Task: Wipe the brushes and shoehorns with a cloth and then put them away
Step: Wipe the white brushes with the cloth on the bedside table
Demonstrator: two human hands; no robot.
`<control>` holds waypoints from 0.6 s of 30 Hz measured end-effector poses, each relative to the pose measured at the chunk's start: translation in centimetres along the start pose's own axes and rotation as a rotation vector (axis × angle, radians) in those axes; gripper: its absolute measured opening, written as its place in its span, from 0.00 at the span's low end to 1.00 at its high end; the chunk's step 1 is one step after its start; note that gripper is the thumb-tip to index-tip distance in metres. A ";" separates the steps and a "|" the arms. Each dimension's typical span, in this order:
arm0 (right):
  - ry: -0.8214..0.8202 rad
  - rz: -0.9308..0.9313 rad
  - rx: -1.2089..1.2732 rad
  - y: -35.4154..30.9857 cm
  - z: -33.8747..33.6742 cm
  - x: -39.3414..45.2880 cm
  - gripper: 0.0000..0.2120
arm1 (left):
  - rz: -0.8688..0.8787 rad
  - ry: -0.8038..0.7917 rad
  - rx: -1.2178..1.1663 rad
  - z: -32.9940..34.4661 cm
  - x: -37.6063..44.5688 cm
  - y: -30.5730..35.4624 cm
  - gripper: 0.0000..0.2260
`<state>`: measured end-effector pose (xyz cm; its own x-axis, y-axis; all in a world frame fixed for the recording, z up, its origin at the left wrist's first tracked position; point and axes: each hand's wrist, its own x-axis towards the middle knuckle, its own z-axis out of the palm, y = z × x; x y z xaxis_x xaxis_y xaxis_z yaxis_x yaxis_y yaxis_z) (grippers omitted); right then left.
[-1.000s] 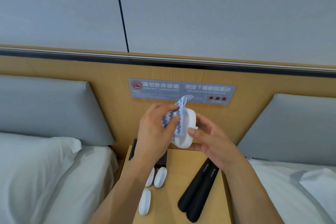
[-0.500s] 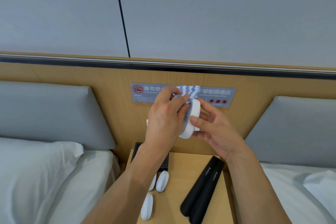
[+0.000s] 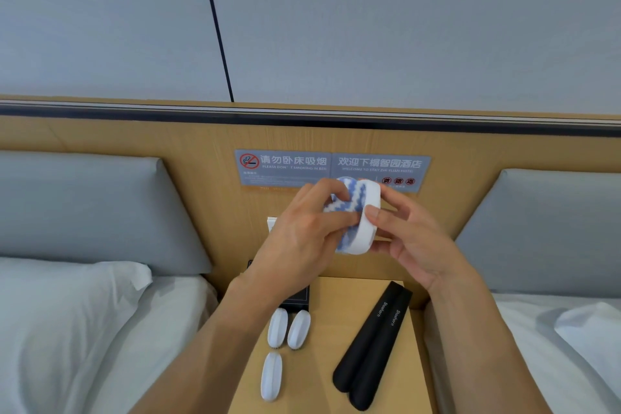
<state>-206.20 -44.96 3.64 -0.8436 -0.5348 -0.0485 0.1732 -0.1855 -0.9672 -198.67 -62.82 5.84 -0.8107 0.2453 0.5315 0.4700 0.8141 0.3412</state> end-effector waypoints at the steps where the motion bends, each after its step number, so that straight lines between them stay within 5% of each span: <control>1: -0.003 0.004 -0.009 -0.1 -0.1 -0.1 0.30 | 0.039 -0.042 -0.005 -0.2 -0.2 -0.2 0.09; 5: -0.055 0.029 -0.054 -0.1 0.1 -0.4 0.22 | 0.064 -0.104 -0.078 -0.6 -1.0 -0.6 0.06; 12: -0.091 0.062 -0.036 -0.1 0.2 -0.8 0.21 | -0.048 0.047 -0.048 -0.1 0.4 0.0 0.09; 18: -0.003 0.088 0.019 0.2 -0.7 -1.2 0.23 | 0.014 -0.108 -0.041 0.2 0.1 0.6 0.08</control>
<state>-205.52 -43.83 3.33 -0.8233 -0.5520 -0.1324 0.2560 -0.1529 -0.9545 -198.59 -62.20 5.94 -0.8361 0.3135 0.4502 0.4934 0.7884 0.3674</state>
